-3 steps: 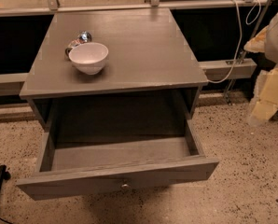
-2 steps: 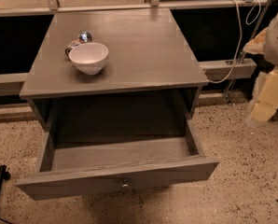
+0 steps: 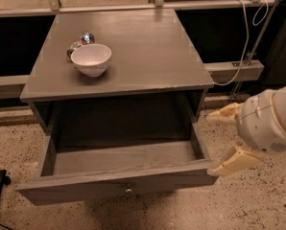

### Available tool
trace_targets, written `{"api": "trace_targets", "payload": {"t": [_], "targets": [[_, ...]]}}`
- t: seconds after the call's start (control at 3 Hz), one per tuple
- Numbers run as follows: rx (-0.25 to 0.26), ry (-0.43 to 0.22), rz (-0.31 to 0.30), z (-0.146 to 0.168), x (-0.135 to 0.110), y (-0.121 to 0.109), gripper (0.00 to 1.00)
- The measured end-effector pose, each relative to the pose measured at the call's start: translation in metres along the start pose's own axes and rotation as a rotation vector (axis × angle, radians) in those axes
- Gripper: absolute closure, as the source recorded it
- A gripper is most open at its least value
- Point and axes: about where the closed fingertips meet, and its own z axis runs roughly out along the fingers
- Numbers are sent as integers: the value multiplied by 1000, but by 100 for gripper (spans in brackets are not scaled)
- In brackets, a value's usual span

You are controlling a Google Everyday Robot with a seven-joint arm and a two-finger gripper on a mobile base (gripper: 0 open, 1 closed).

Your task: Close top drawer

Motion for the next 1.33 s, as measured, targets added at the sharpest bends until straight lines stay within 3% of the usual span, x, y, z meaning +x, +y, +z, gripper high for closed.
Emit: {"api": "trace_targets", "payload": {"t": [0.33, 0.67, 1.0, 1.33], "targets": [[13, -18, 5, 4, 4, 5, 50], [-11, -52, 0, 24, 20, 8, 81], [-34, -1, -17, 87, 66, 33, 100], [-76, 35, -66, 146, 102, 67, 100]]}}
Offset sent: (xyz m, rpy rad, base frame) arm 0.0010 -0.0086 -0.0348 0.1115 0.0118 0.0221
